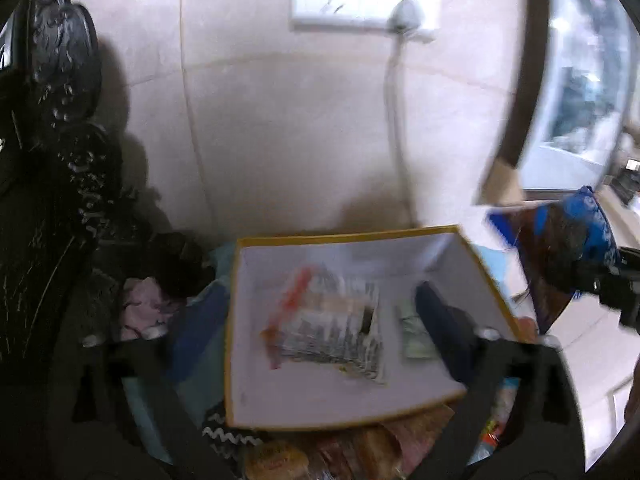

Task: Organize snacks
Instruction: 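Carry both packets to the yellow box and open both tools to drop them, then grasp the red wrapped bar with the right tool while the left grasps the brown taped packet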

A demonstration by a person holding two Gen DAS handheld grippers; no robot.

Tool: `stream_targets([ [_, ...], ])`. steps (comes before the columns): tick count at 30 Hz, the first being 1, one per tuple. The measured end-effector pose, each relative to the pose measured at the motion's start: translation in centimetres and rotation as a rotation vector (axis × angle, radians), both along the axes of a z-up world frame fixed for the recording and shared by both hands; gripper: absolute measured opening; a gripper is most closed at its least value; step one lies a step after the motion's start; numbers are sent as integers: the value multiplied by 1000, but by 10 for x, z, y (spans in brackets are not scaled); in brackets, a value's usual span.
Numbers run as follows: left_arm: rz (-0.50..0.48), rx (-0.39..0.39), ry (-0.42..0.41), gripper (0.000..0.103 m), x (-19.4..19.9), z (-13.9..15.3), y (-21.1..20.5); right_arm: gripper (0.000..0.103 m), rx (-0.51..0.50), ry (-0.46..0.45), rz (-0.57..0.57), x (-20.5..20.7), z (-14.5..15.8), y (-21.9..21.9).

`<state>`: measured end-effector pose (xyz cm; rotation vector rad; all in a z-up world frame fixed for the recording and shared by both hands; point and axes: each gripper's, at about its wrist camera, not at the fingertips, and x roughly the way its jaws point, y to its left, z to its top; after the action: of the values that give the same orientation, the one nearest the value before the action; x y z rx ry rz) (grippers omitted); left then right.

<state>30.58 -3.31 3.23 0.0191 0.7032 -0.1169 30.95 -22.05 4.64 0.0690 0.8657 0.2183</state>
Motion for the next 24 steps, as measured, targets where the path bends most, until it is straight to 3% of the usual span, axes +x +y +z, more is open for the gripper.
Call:
stream_targets([
  [1, 8, -11, 34, 98, 9, -3, 1, 67, -42, 5, -3, 5, -2, 4],
  [3, 8, -22, 97, 98, 13, -14, 5, 69, -77, -19, 8, 3, -4, 6],
  [7, 1, 1, 113, 98, -8, -33, 18, 69, -84, -4, 20, -17, -22, -3],
  [10, 27, -33, 131, 98, -33, -47, 33, 69, -101, 17, 26, -45, -41, -15],
  [12, 40, -56, 135, 98, -54, -56, 39, 72, -134, 47, 34, -71, -64, -22],
  [13, 43, -63, 142, 98, -69, -63, 42, 78, -147, 67, 36, -87, -81, -28],
  [15, 34, -66, 154, 98, -98, -78, 43, 102, -151, 85, 46, -111, -107, -37],
  [19, 5, -63, 218, 98, -161, -121, 46, 102, -233, 155, 109, -154, -166, -43],
  [24, -42, 52, 259, 98, -230, -168, 49, 102, -244, 185, 63, -158, -192, -50],
])
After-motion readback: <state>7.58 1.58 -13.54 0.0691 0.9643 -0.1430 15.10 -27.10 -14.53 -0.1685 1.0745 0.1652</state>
